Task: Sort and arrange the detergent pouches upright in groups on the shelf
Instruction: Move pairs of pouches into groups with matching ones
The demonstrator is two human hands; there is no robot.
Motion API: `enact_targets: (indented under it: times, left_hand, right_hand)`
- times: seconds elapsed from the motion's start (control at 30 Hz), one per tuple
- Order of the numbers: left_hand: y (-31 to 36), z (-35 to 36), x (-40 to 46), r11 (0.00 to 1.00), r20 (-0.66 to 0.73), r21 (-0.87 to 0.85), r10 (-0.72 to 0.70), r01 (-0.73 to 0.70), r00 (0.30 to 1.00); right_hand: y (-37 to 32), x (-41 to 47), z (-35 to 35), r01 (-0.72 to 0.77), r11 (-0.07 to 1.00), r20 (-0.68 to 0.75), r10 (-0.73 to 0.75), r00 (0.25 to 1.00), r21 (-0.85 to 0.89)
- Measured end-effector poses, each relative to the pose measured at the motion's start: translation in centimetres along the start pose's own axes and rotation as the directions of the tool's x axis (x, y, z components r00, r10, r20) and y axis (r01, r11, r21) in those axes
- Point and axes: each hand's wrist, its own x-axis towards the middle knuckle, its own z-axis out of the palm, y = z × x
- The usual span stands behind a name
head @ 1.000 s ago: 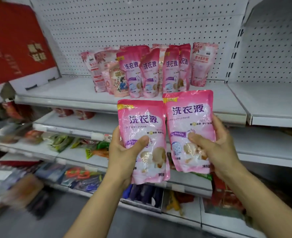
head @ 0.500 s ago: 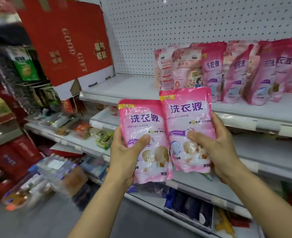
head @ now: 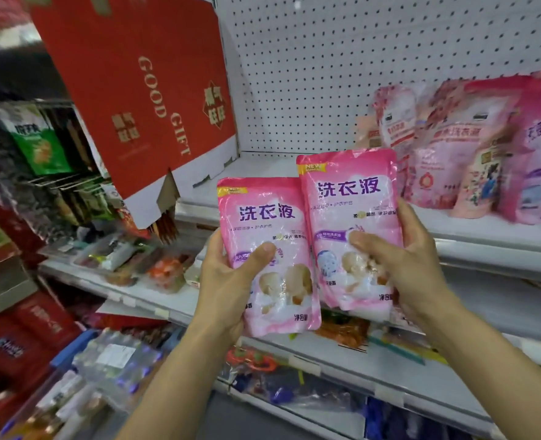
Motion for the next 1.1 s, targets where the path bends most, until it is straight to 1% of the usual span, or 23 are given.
enact_targets:
  times: [0.13, 0.23, 0.33, 0.43, 0.57, 0.77, 0.9, 1.0, 1.03, 1.1]
  left_hand:
    - [-0.4, -0.9, 6.5, 0.999, 0.027, -0.025, 0.023, -0.022, 0.999]
    - [-0.6, -1.3, 11.9, 0.999, 0.021, -0.032, 0.037, -0.036, 0.999]
    - [0.0, -1.4, 17.7, 0.999, 0.022, -0.021, 0.033, -0.033, 0.999]
    - [0.1, -1.4, 24.0, 0.997, 0.022, -0.017, 0.070, -0.069, 0.997]
    - [-0.3, -1.0, 32.6, 0.998, 0.020, -0.014, 0.066, -0.066, 0.998]
    - [-1.9, 1.2, 45.1, 0.998, 0.164, -0.040, 0.056, -0.050, 0.985]
    - [-3.2, 2.9, 51.7, 0.999, 0.278, -0.030, -0.020, 0.029, 0.960]
    - [-4.6, 3.4, 54.7, 0.998, 0.343, 0.022, -0.062, 0.058, 0.937]
    - [-5.1, 3.3, 55.2, 0.997, 0.367, 0.064, -0.069, 0.049, 0.928]
    - [-6.0, 3.1, 55.7, 0.988, 0.426, 0.157, -0.073, 0.006, 0.902]
  right_hand:
    - [1.9, 5.6, 2.3, 0.028, 1.000, -0.016, -0.028, 0.999, -0.011]
    - [3.2, 10.5, 3.9, 0.055, 0.998, -0.021, -0.055, 0.998, -0.006]
    - [4.3, 15.8, 5.3, 0.036, 0.999, -0.026, -0.035, 0.999, 0.038]
    - [5.7, 20.6, 6.4, 0.017, 0.999, -0.022, -0.017, 1.000, 0.029]
    - [7.4, 25.2, 7.1, -0.024, 0.998, -0.096, 0.029, 0.995, 0.056]
    - [8.8, 30.5, 7.4, -0.060, 0.997, -0.177, 0.067, 0.982, 0.042]
    - [9.4, 33.6, 7.5, -0.065, 0.995, -0.249, 0.081, 0.965, 0.071]
    - [9.9, 35.3, 7.5, -0.037, 0.994, -0.271, 0.064, 0.960, 0.103]
    - [10.2, 35.7, 7.5, -0.039, 0.995, -0.272, 0.061, 0.960, 0.088]
    - [10.7, 36.1, 7.4, -0.056, 0.998, -0.262, 0.055, 0.963, 0.004]
